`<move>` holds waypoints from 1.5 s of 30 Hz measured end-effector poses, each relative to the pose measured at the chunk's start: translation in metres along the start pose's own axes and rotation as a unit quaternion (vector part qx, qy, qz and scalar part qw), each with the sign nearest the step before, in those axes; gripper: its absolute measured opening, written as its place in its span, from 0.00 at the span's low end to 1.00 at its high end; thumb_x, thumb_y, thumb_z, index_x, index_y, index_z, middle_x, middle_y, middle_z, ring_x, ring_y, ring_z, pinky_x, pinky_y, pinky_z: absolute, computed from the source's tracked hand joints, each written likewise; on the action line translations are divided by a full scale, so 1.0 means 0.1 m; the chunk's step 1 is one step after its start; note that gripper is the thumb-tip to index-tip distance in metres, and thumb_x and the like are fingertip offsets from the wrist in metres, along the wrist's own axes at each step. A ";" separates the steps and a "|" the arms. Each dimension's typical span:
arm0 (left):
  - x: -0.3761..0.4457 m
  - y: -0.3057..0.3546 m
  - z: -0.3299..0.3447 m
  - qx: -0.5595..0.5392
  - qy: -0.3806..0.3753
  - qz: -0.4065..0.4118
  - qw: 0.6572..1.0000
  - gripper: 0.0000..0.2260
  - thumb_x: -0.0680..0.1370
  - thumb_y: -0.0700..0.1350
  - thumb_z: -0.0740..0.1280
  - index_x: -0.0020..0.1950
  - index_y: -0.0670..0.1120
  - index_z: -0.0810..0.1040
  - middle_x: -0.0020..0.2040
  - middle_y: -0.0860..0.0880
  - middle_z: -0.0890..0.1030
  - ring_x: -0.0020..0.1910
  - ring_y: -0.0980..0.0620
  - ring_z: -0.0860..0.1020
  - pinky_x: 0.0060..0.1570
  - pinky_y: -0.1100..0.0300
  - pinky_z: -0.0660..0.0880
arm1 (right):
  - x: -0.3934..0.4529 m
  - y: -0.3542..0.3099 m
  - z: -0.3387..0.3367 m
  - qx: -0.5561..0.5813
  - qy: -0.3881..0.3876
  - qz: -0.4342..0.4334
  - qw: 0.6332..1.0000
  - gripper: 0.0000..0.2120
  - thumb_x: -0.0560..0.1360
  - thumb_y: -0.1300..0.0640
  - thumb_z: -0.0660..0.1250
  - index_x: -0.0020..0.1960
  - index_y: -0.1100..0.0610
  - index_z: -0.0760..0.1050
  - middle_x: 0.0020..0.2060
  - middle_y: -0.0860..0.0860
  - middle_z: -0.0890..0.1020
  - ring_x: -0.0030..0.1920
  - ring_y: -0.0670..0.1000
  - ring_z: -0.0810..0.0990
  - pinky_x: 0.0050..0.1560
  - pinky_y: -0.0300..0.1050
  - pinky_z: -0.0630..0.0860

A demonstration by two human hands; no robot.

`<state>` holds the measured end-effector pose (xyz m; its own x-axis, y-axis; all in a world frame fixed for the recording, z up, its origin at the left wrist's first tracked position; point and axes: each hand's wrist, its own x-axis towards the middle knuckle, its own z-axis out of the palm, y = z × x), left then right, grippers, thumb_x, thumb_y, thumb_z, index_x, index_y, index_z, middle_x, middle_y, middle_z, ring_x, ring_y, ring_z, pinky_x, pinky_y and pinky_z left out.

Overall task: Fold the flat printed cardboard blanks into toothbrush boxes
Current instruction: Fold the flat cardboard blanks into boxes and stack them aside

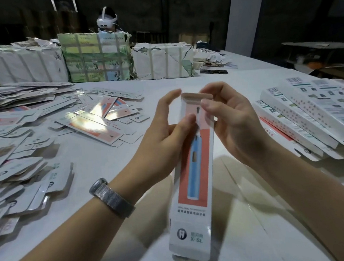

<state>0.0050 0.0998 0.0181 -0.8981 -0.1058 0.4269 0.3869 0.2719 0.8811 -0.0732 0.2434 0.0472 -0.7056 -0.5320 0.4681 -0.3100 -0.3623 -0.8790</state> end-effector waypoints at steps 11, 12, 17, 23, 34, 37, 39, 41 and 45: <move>-0.04 0.02 0.02 0.085 -0.029 0.000 0.996 0.20 0.80 0.59 0.55 0.72 0.63 0.60 0.42 0.58 0.83 0.41 0.56 0.84 0.47 0.54 0.82 | 0.02 -0.05 -0.01 -0.042 0.050 0.031 0.997 0.06 0.77 0.67 0.66 0.43 0.58 0.78 0.33 0.47 0.80 0.36 0.46 0.80 0.37 0.38 0.77; -0.04 0.02 0.03 0.080 -0.035 -0.001 0.996 0.20 0.80 0.60 0.55 0.72 0.63 0.59 0.43 0.59 0.83 0.42 0.55 0.84 0.47 0.54 0.82 | 0.02 -0.05 0.00 -0.048 0.054 0.027 0.997 0.07 0.76 0.68 0.67 0.42 0.59 0.79 0.32 0.47 0.80 0.35 0.46 0.79 0.36 0.38 0.77; -0.04 0.05 0.05 0.070 -0.047 -0.004 0.996 0.23 0.79 0.61 0.55 0.74 0.64 0.57 0.44 0.55 0.84 0.43 0.53 0.84 0.48 0.52 0.82 | 0.02 -0.08 -0.02 -0.068 0.070 0.011 0.995 0.10 0.77 0.67 0.66 0.38 0.58 0.78 0.31 0.48 0.80 0.35 0.47 0.79 0.34 0.37 0.76; -0.05 0.09 0.04 0.054 -0.071 -0.008 0.996 0.25 0.78 0.61 0.57 0.75 0.69 0.53 0.46 0.54 0.85 0.43 0.52 0.85 0.48 0.52 0.82 | 0.05 -0.10 -0.08 -0.068 0.079 0.002 0.995 0.11 0.77 0.66 0.66 0.37 0.58 0.78 0.31 0.48 0.79 0.35 0.48 0.80 0.33 0.39 0.76; -0.05 0.10 0.00 0.007 -0.059 0.008 0.998 0.17 0.81 0.56 0.58 0.70 0.64 0.62 0.44 0.51 0.84 0.39 0.51 0.84 0.43 0.54 0.82 | 0.07 -0.12 -0.17 -0.047 0.000 0.020 0.999 0.08 0.73 0.58 0.66 0.37 0.55 0.80 0.34 0.48 0.82 0.37 0.47 0.81 0.35 0.40 0.77; -0.05 0.12 -0.01 -0.033 -0.048 0.003 0.998 0.14 0.82 0.55 0.58 0.68 0.62 0.64 0.40 0.54 0.84 0.37 0.53 0.84 0.37 0.61 0.80 | 0.07 -0.12 -0.18 -0.041 -0.025 0.025 0.999 0.12 0.76 0.56 0.64 0.38 0.53 0.83 0.37 0.49 0.83 0.41 0.48 0.82 0.37 0.43 0.79; -0.05 0.13 -0.02 -0.062 -0.038 -0.012 0.997 0.13 0.81 0.55 0.58 0.66 0.61 0.65 0.37 0.54 0.83 0.35 0.54 0.83 0.36 0.64 0.79 | 0.08 -0.12 -0.18 -0.048 -0.037 0.022 0.998 0.14 0.77 0.56 0.62 0.40 0.52 0.85 0.39 0.48 0.83 0.45 0.50 0.83 0.39 0.47 0.80; -0.06 0.13 -0.03 -0.077 -0.033 -0.012 0.996 0.11 0.83 0.52 0.58 0.65 0.59 0.66 0.36 0.53 0.82 0.34 0.54 0.82 0.35 0.63 0.79 | 0.07 -0.10 -0.17 -0.065 -0.035 0.013 0.997 0.14 0.77 0.55 0.62 0.41 0.50 0.85 0.39 0.48 0.84 0.45 0.51 0.82 0.40 0.49 0.81; -0.07 0.13 -0.05 -0.097 -0.038 -0.016 0.994 0.07 0.85 0.48 0.58 0.61 0.57 0.67 0.37 0.51 0.83 0.33 0.54 0.82 0.34 0.63 0.78 | 0.06 -0.08 -0.14 -0.077 -0.040 0.002 0.996 0.13 0.77 0.56 0.63 0.40 0.50 0.85 0.39 0.47 0.82 0.44 0.51 0.81 0.39 0.46 0.79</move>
<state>0.0172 0.0992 0.0274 -0.9212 -0.0374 0.3873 0.3837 0.0787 0.9201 -0.0839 0.2539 0.0553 -0.6560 -0.5952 0.4641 -0.4046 -0.2417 -0.8819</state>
